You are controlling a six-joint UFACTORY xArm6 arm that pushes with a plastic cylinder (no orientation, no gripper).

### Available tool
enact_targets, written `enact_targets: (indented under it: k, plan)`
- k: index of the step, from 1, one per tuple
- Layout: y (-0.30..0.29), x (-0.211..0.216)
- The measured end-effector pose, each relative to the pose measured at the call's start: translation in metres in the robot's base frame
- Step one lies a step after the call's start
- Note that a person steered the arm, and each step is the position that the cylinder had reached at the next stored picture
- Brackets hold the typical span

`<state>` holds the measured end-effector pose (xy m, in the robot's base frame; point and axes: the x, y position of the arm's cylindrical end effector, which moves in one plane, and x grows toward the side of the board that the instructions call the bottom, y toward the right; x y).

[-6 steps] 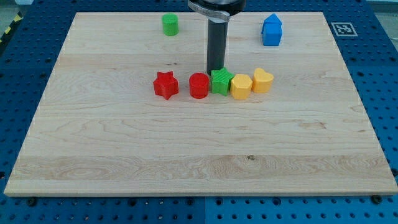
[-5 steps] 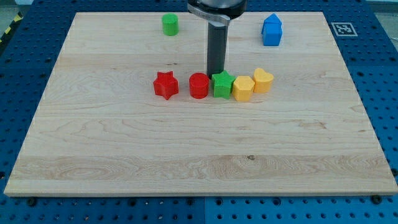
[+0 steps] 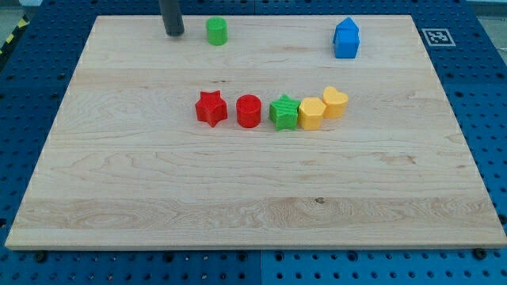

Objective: Push the green circle a bit down

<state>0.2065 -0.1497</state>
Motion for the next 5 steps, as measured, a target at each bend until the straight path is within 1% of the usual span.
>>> enact_targets:
  k: [1, 2, 3, 5]
  plan:
    - [0.023, -0.014]
    - [0.062, -0.015]
    - [0.061, -0.015]
    - [0.061, 0.017]
